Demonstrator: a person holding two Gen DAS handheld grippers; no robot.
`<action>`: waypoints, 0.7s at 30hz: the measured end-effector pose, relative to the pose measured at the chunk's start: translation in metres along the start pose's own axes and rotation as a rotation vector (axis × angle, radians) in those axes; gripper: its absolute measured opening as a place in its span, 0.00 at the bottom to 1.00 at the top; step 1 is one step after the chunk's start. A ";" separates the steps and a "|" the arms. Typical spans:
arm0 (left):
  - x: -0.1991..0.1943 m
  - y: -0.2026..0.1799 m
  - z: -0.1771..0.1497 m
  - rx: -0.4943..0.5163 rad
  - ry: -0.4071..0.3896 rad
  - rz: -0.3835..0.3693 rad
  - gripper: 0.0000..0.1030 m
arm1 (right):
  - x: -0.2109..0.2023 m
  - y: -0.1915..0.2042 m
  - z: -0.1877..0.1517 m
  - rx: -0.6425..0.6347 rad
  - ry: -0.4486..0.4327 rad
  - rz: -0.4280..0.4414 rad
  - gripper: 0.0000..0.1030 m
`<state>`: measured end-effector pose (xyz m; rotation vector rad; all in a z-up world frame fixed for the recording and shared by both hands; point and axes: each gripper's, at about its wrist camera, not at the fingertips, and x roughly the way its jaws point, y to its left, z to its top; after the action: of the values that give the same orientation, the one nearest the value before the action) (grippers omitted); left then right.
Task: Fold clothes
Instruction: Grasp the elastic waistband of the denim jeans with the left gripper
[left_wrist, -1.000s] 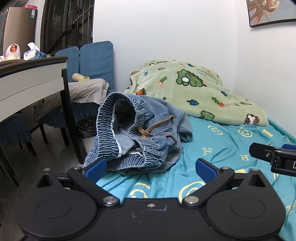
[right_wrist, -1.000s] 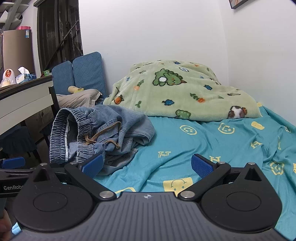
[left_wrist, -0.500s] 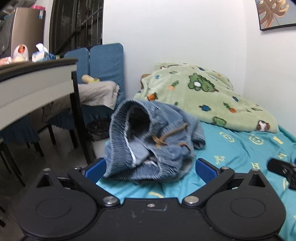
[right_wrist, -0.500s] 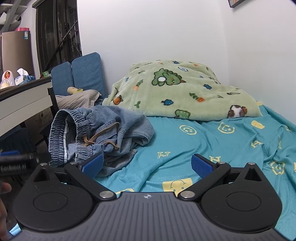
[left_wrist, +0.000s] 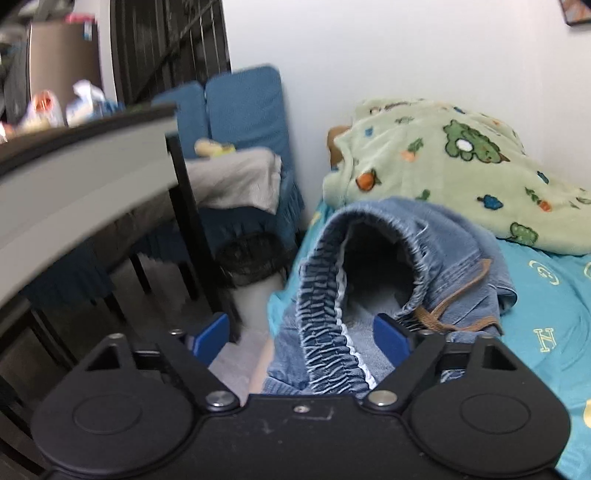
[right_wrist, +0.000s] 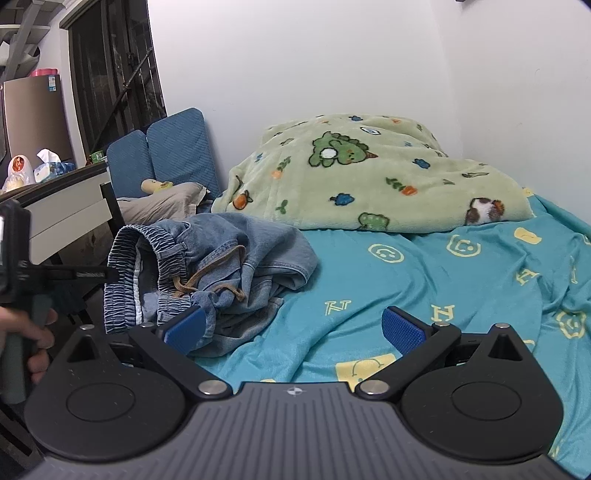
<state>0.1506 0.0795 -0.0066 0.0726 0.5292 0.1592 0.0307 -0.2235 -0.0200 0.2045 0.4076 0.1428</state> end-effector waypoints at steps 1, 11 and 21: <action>0.006 0.001 -0.001 -0.006 0.003 -0.006 0.75 | 0.002 0.000 0.000 -0.001 0.000 0.004 1.00; 0.042 -0.008 -0.002 -0.012 0.038 0.007 0.40 | 0.015 -0.004 -0.001 0.002 0.020 0.020 1.00; 0.017 -0.024 0.007 -0.033 0.020 -0.073 0.06 | 0.014 -0.005 0.001 -0.007 0.009 0.036 1.00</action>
<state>0.1714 0.0587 -0.0117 0.0196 0.5479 0.0976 0.0441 -0.2262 -0.0251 0.2043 0.4120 0.1806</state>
